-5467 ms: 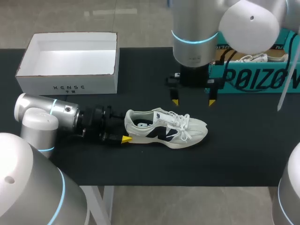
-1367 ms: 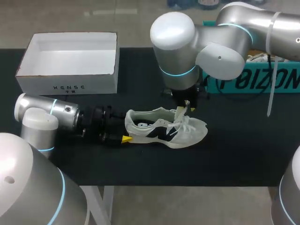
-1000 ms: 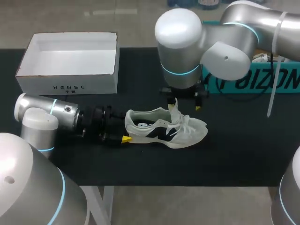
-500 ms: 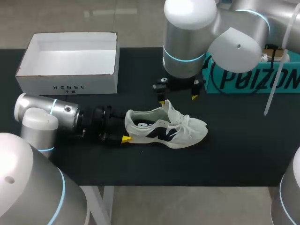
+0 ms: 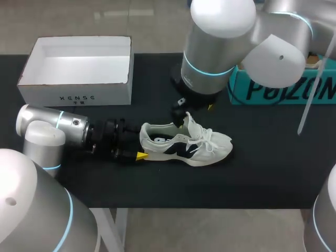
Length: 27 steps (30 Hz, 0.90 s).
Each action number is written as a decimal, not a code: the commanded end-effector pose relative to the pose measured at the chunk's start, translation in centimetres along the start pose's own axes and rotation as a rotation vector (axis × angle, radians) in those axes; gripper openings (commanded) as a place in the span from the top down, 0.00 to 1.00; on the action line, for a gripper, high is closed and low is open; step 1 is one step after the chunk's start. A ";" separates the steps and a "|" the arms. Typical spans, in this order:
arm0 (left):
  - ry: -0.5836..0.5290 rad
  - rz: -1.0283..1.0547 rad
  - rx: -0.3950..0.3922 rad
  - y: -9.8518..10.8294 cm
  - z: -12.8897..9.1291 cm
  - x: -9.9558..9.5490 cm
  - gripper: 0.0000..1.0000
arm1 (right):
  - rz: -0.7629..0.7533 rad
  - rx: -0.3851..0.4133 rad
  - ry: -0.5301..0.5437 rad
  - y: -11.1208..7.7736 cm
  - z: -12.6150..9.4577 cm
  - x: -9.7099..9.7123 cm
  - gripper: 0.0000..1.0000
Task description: Take the shoe out of the shoebox, open the shoe tongue, remove and reinsert the insole, then place the shoe into the shoebox
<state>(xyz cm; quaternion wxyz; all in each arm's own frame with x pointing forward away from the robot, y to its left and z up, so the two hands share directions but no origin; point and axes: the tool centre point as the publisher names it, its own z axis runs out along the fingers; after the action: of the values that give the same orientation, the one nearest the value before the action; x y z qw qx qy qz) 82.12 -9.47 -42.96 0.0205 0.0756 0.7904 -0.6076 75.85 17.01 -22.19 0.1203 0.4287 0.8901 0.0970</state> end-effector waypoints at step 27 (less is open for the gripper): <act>-0.001 0.001 -0.003 0.0 0.1 0.1 1.00 | -0.882 0.043 0.249 3.2 2.0 4.4 0.00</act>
<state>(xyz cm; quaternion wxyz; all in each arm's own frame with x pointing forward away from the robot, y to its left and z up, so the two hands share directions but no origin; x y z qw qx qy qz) 82.12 -9.47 -42.96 0.0205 0.0756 0.7904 -0.6076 75.15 20.10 -23.24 0.0585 -0.0025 0.9933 0.0994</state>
